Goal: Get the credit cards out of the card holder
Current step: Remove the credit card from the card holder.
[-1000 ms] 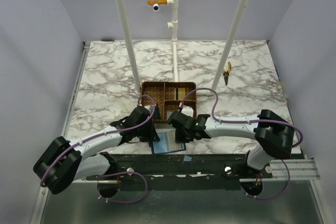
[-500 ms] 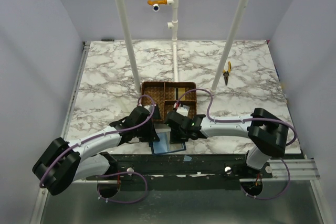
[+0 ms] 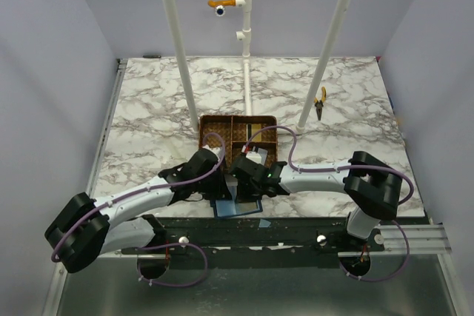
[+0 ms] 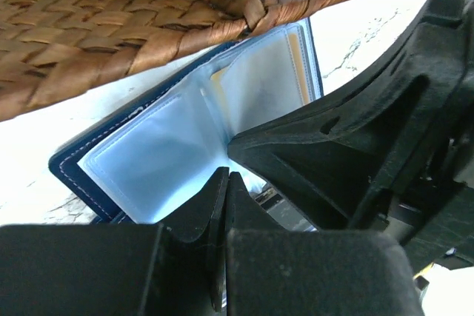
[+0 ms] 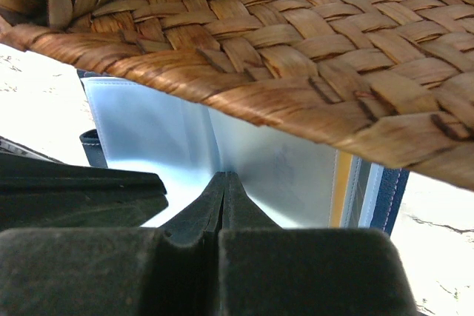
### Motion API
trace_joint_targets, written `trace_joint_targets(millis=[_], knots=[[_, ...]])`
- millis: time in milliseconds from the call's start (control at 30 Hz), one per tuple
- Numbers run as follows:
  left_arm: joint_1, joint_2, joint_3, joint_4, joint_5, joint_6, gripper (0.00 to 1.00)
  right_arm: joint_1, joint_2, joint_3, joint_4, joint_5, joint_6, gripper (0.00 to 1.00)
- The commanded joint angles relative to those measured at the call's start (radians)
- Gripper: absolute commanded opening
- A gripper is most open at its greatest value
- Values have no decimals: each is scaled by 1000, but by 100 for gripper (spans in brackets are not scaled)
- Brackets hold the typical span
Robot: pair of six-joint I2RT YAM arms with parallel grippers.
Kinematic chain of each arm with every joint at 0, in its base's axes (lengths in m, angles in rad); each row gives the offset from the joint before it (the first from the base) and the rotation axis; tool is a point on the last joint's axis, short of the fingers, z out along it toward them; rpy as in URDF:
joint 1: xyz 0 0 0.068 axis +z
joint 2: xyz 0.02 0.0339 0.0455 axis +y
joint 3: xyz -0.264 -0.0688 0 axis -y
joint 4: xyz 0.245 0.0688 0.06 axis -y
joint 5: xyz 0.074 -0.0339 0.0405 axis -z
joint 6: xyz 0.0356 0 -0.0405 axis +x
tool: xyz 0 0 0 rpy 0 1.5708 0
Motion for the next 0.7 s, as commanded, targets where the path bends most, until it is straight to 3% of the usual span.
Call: trace_joint_targets(millis=[0,667], knots=[[-22,41,17,35,16,-27,0,5,-10,-13,-16,18,0,1],[-51,107,-13,130,23,-91,0,-4,-58,-21,-35,27,-3,1]])
